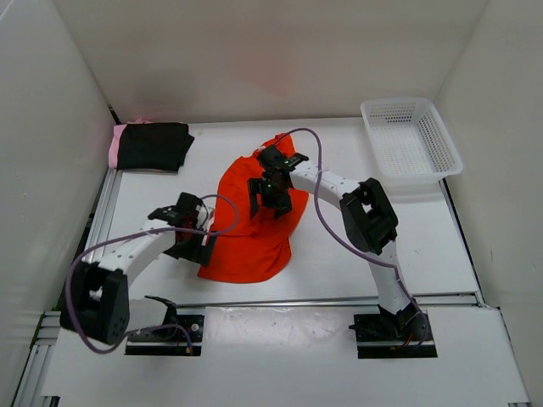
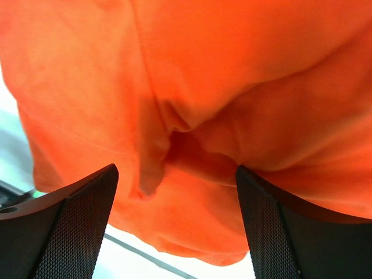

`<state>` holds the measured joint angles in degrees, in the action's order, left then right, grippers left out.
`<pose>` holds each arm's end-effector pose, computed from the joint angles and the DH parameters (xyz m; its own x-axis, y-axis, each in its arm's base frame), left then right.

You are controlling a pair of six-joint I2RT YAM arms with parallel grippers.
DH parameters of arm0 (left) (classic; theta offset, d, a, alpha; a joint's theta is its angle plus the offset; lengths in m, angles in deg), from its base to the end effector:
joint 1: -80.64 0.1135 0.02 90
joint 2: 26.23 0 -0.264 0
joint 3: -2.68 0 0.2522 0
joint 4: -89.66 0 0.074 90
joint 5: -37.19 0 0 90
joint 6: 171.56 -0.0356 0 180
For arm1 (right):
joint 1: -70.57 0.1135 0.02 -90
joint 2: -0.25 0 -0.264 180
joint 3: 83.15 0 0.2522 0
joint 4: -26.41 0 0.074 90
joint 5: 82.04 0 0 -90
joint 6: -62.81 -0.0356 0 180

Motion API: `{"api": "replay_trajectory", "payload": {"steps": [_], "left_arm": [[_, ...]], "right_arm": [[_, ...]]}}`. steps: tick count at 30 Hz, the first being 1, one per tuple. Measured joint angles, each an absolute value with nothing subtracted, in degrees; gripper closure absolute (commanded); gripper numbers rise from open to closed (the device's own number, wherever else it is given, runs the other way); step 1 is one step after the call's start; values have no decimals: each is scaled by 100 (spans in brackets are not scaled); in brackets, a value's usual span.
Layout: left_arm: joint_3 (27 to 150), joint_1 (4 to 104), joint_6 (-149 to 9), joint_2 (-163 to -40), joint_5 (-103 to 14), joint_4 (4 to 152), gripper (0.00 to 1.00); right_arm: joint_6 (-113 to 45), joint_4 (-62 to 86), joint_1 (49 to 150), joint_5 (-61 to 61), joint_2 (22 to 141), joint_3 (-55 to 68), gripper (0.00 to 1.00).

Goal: Fold and stack the t-shirts
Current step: Flatten out the tshirt

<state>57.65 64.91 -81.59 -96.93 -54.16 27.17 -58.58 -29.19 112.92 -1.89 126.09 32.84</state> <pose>0.1907 -0.0528 0.1870 -0.9421 0.2659 -0.2041 0.2669 0.9634 0.0232 0.3421 0.3200 0.1852 -0.9469 -0.1688 -0.2736 -0.2613 0.8999 0.3492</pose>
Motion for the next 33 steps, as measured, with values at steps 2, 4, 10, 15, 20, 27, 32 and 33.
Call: {"api": "replay_trajectory", "payload": {"steps": [2, 4, 10, 15, 20, 27, 32, 33], "left_arm": [[5623, 6124, -8159, -10171, -5706, 2905, 0], [5588, 5936, -8154, -10475, -5781, 2920, 0], [5623, 5405, -8159, -10584, -5713, 3049, 24], [5669, 5151, -8082, -10829, -5357, 3101, 90], [5730, 5114, -8063, -10805, -5337, 3091, 90], [5689, 4983, -8082, -10678, -5593, 3292, 90], [5615, 4688, -8133, -10587, -5868, 3429, 90], [5608, 4644, -8139, -10580, -5905, 3438, 90]], "right_arm": [[-5904, -2865, 11314, -274, 12609, 3280, 16], [-5974, -2775, 11342, -326, 12609, 3275, 20], [-6223, -2637, 11364, -645, 12622, 3273, 74], [-6538, -2451, 11115, -1024, 12622, 2998, 100], [-6829, -2080, 10311, -825, 11460, 738, 100], [-7087, -2395, 9371, -20, 8594, -1701, 67], [-7133, -2847, 9596, 686, 7995, -1951, 40], [-7096, -2939, 9751, 863, 7930, -1833, 40]]}}
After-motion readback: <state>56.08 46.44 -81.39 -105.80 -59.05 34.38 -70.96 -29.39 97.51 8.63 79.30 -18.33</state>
